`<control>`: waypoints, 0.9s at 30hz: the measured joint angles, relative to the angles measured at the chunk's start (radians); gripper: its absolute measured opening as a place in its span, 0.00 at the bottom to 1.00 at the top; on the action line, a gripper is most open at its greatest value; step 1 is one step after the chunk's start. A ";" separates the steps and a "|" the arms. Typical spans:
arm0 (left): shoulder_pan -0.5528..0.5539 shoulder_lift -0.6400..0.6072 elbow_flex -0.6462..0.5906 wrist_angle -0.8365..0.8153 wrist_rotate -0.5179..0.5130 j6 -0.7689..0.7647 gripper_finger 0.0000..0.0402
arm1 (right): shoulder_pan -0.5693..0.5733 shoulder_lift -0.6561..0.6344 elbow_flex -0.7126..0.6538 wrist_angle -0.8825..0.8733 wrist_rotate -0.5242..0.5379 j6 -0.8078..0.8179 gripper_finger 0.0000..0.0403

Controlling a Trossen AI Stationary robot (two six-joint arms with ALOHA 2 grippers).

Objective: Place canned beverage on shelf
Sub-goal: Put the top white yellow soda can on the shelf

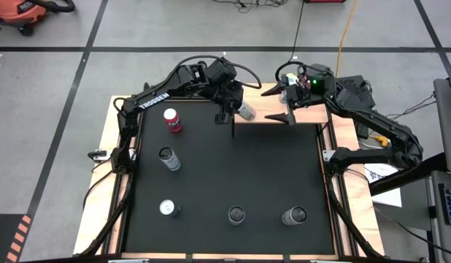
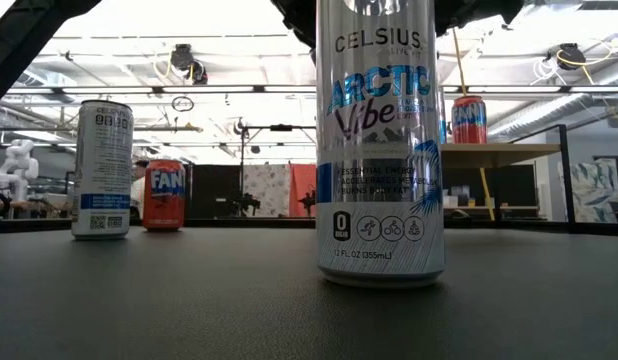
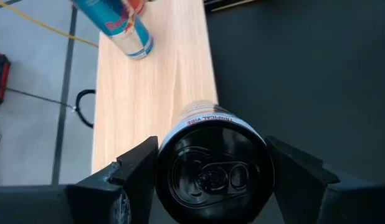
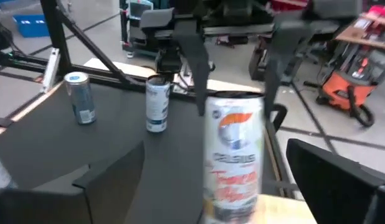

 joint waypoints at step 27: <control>0.000 -0.001 0.000 0.054 0.021 0.027 0.62 | 0.050 0.220 0.000 0.199 0.045 0.068 0.93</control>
